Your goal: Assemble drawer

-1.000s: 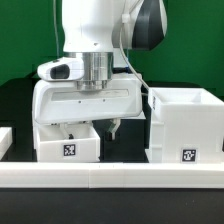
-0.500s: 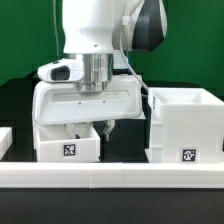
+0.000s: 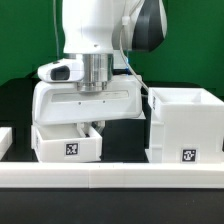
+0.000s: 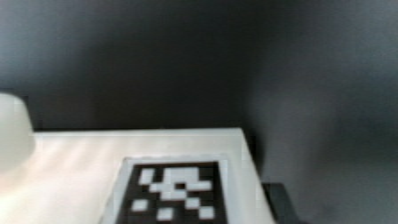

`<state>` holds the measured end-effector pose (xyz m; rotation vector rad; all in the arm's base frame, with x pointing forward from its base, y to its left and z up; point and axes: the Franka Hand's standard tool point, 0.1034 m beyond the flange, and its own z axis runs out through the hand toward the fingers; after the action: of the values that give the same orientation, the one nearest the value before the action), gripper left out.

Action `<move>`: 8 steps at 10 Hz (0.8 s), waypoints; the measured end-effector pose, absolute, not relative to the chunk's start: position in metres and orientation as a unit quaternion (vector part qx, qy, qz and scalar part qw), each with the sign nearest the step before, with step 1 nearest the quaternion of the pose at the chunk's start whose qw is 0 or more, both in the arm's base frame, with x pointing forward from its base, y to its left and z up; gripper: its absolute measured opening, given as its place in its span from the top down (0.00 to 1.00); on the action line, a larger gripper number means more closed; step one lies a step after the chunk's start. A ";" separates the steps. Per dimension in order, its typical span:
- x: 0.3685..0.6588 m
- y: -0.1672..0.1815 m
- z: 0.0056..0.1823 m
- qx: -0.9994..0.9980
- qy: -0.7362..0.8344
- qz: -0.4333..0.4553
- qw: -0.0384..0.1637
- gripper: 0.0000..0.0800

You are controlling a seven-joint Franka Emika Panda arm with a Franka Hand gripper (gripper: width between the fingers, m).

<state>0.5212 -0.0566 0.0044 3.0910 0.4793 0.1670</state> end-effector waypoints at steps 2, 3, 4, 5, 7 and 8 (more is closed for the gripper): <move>0.521 -0.057 0.004 0.987 0.153 0.053 0.005 0.95; 0.521 -0.057 0.004 0.987 0.153 0.053 0.005 0.95; 0.519 -0.056 0.005 0.984 0.168 0.053 0.006 0.95; 0.512 -0.052 0.008 0.980 0.191 0.050 0.007 0.95; 0.504 -0.050 0.016 0.961 0.273 0.039 0.008 0.95; 0.503 -0.051 0.016 0.951 0.307 0.027 0.003 0.95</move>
Offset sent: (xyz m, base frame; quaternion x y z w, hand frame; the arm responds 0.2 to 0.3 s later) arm 0.0000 0.0000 0.0000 0.0000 0.0000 0.0000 1.0000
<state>0.5033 -0.0506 0.0163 2.9837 0.9629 0.0853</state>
